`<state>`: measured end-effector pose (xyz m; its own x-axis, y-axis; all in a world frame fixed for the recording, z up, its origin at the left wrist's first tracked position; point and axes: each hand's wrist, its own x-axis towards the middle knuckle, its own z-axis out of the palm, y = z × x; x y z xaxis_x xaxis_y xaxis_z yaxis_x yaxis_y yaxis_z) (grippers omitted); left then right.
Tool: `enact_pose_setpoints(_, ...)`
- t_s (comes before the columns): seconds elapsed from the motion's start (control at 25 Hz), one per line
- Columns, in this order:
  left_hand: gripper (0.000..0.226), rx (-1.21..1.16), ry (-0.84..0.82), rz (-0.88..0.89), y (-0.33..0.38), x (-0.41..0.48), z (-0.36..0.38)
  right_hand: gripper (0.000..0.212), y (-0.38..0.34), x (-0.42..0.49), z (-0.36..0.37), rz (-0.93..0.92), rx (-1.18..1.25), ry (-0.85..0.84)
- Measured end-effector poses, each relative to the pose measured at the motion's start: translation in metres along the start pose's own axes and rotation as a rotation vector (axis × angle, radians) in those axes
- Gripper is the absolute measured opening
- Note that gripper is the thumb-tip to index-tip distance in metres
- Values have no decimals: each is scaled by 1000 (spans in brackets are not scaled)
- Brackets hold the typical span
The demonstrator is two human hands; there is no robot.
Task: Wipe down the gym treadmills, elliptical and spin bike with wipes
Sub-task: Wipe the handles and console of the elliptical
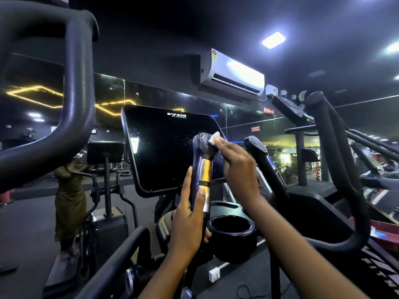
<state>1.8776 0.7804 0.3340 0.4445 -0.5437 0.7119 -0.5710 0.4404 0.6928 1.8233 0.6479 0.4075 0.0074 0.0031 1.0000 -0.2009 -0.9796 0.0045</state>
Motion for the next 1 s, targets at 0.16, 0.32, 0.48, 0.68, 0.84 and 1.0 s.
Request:
enact_pose_setpoints(0.16, 54, 5, 19, -16, -5, 3, 1, 32, -42, -34, -8, -135, -31, 72)
enact_pose_setpoints(0.32, 56, -17, 29, -50, -6, 3, 1, 30, -46, -23, -14, -176, 41, 51)
enact_pose_setpoints(0.48, 51, -67, 10, -33, -1, 2, 0, 32, -25, 12, -3, -8, -27, 50)
enact_pose_setpoints(0.68, 50, -50, -5, -26, 0, 1, -1, 34, -32, -25, -20, -129, -22, 8)
enact_pose_setpoints(0.84, 43, 45, -30, -47, -2, 2, -15, 27, -25, -41, -35, -11, 148, 27)
enact_pose_setpoints(1.0, 53, 129, 184, 32, -6, 30, -43, 29, 5, -28, -28, 382, 244, 166)
